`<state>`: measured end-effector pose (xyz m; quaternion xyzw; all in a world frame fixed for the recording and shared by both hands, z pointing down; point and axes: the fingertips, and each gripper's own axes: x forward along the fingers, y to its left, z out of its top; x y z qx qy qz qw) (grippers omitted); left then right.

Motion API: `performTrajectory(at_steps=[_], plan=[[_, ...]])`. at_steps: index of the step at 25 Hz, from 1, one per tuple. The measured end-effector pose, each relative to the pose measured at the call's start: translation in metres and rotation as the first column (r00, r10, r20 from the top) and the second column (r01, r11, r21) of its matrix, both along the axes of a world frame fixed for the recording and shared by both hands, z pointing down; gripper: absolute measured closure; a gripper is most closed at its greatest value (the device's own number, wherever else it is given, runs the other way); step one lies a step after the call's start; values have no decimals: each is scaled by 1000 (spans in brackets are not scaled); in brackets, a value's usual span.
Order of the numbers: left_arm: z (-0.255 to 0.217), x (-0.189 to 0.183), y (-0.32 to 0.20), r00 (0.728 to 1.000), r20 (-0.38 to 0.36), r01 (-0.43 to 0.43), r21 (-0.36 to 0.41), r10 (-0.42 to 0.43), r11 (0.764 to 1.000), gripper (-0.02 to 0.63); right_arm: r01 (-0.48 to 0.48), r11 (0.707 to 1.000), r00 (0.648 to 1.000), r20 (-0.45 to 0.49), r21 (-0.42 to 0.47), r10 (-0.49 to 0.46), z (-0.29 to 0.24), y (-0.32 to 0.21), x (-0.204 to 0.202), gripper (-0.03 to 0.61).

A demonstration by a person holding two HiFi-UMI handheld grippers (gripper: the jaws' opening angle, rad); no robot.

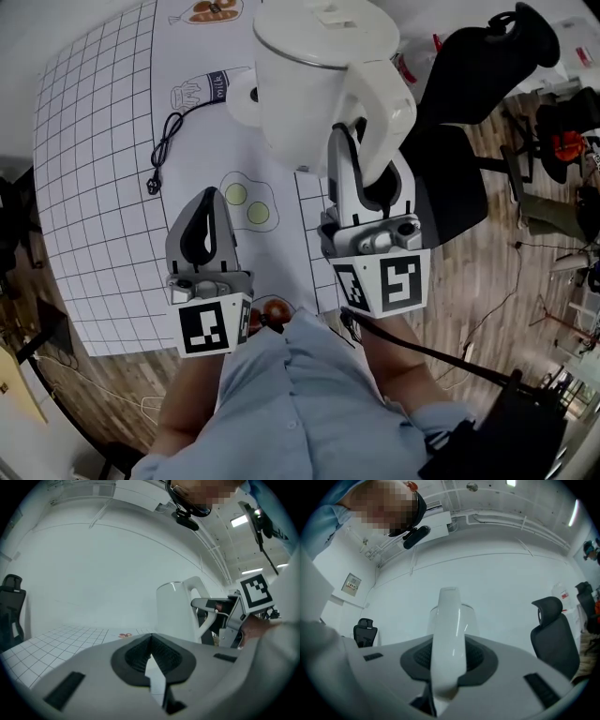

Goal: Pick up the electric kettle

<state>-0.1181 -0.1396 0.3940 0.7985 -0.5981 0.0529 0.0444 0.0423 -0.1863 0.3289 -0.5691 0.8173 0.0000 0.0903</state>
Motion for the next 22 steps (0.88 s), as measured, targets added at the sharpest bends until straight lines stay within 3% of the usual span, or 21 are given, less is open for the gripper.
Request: performTrajectory(at_steps=[11, 22], plan=[[13, 18, 35, 998, 52, -39, -26, 40, 999, 614, -4, 996, 1000, 0, -92, 4, 66, 38, 17, 495], [12, 33, 60, 995, 79, -60, -26, 62, 998, 614, -10, 994, 1000, -3, -110, 10, 100, 66, 37, 489]])
